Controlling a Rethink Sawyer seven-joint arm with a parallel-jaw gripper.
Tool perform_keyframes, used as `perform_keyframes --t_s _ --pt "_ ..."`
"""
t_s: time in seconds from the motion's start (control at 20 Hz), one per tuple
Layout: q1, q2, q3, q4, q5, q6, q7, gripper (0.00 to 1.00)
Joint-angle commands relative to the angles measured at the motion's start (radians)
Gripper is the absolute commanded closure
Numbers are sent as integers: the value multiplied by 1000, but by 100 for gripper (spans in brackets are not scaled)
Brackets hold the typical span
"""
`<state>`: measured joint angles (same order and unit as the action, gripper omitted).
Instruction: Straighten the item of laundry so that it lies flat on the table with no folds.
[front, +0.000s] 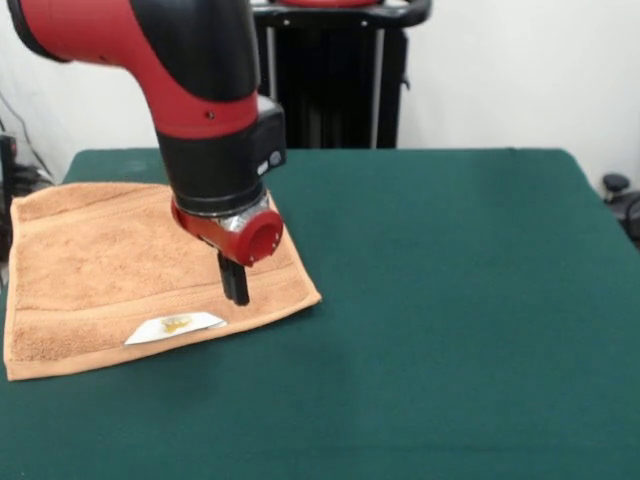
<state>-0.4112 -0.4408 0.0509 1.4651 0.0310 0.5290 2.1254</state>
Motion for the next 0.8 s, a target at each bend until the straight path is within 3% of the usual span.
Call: perform_keyframes --t_s 0.05,0.25,0.8 --pt "56 46 8 115 58 -85 240 100" --pt "86 45 1 142 80 -122 278 100" --pt "193 172 -21 87 238 -172 331 100"
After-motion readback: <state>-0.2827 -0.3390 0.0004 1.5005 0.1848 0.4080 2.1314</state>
